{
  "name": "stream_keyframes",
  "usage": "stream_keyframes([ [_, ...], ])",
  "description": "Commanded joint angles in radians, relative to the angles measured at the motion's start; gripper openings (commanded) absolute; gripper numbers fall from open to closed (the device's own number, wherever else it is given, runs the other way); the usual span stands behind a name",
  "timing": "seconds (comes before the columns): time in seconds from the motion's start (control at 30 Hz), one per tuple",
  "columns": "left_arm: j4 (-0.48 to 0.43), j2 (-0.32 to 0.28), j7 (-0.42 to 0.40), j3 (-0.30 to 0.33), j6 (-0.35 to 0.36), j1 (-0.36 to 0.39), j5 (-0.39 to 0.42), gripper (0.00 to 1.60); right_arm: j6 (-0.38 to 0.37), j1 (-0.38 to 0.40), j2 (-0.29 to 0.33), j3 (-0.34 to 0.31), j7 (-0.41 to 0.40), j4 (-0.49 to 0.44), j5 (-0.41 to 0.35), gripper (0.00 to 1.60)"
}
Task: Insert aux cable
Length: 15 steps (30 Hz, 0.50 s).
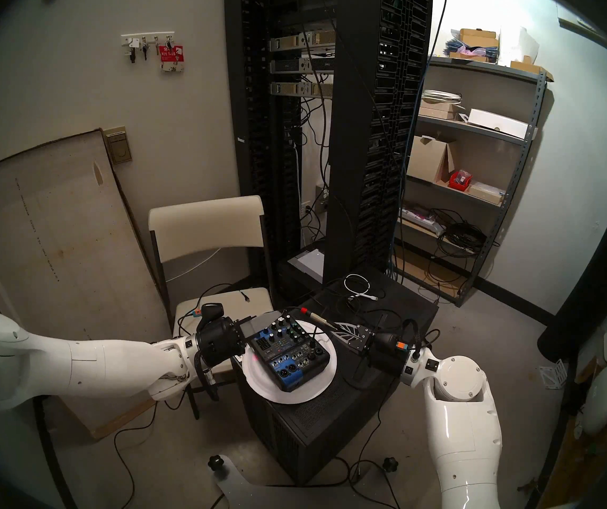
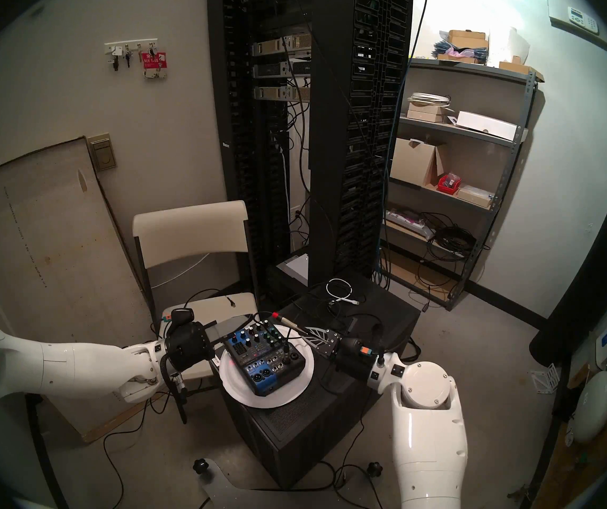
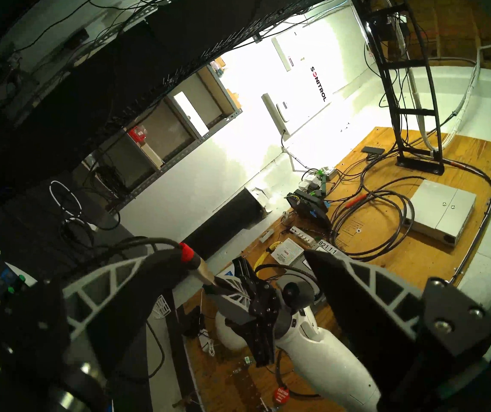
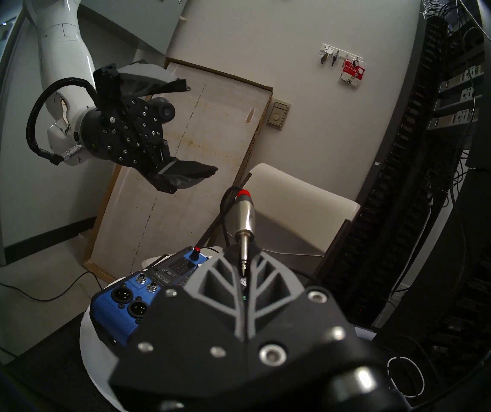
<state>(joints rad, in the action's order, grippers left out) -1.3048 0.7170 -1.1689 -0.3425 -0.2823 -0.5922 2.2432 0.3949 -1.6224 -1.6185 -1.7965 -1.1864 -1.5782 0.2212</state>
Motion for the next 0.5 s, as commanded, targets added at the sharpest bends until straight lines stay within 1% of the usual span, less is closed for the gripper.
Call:
stream_keyframes([
  [0.0, 0.020, 0.042, -0.031, 0.022, 0.055, 0.006, 0.034, 1.60, -0.001, 0.010, -0.001, 0.015, 0.002, -0.012, -0.018, 0.00],
  [0.27, 0.034, 0.062, -0.038, 0.011, 0.101, 0.008, 0.022, 1.60, 0.001, 0.012, -0.001, 0.024, 0.008, -0.013, -0.025, 0.00],
  [0.47, 0.048, 0.082, -0.018, 0.010, 0.101, 0.003, 0.025, 1.60, 0.001, 0.014, -0.001, 0.029, 0.009, -0.010, -0.029, 0.00],
])
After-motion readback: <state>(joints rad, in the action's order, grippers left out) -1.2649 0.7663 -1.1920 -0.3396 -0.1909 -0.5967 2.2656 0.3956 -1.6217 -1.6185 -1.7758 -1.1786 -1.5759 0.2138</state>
